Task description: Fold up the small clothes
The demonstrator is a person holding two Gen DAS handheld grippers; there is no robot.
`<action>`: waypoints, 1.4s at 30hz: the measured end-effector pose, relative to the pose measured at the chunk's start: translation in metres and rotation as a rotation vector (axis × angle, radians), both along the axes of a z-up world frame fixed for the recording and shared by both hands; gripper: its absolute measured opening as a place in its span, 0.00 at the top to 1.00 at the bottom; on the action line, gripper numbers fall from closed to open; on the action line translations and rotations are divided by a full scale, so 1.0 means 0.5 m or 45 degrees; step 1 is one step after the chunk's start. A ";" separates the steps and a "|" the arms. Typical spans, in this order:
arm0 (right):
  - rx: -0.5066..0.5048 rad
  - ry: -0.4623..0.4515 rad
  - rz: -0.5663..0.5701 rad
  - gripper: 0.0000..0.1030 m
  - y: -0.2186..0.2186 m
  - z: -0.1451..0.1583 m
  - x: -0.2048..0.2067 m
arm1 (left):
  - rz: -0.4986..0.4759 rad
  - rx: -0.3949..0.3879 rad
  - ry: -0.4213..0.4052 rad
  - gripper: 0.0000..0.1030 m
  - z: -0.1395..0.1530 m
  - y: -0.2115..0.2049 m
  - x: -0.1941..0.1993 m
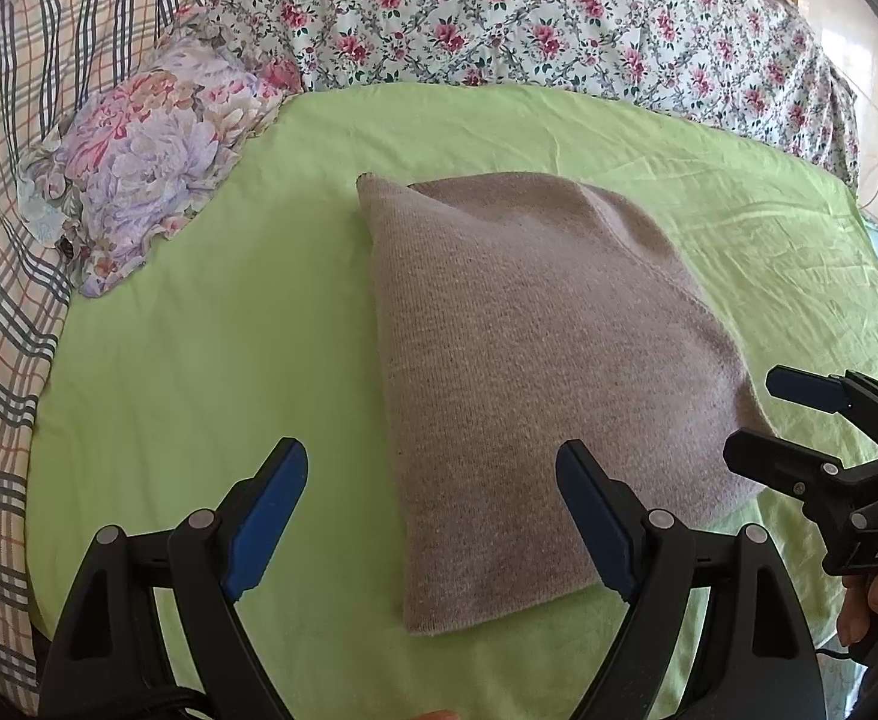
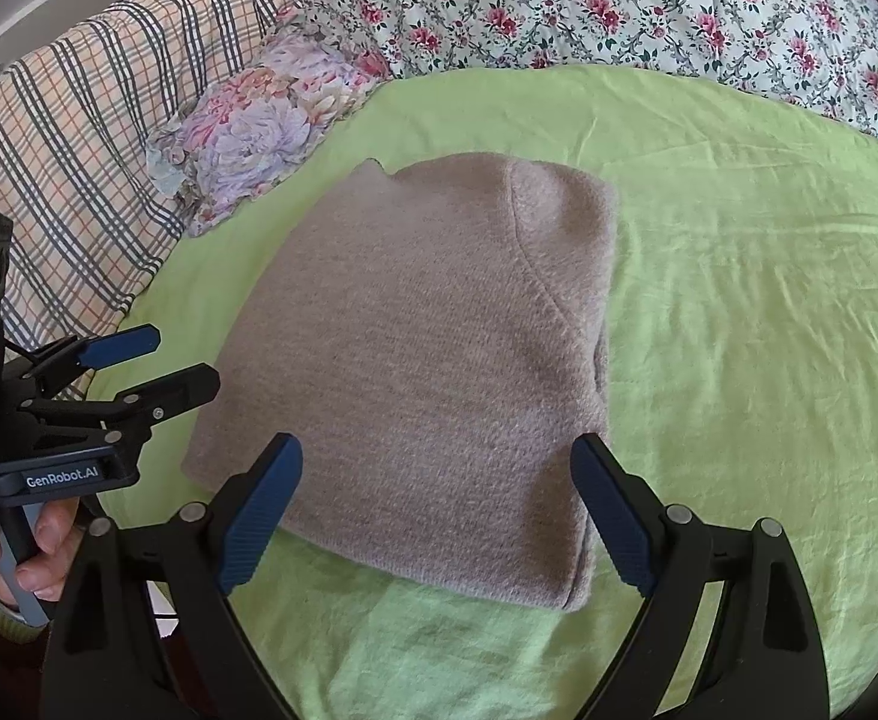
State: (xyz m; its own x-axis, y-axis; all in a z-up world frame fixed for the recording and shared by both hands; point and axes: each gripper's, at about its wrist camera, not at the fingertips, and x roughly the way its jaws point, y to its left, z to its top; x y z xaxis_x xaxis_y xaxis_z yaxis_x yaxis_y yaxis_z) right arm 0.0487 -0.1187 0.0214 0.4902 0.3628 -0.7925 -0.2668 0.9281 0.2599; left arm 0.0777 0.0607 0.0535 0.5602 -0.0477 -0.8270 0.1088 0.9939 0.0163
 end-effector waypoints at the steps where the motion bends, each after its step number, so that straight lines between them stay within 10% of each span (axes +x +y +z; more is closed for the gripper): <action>1: 0.002 0.001 -0.001 0.12 0.000 0.000 0.001 | 0.003 -0.002 -0.003 0.17 0.001 -0.001 0.000; 42: 0.029 -0.022 -0.043 0.11 0.011 0.007 0.017 | 0.031 -0.034 -0.016 0.16 0.010 0.001 0.016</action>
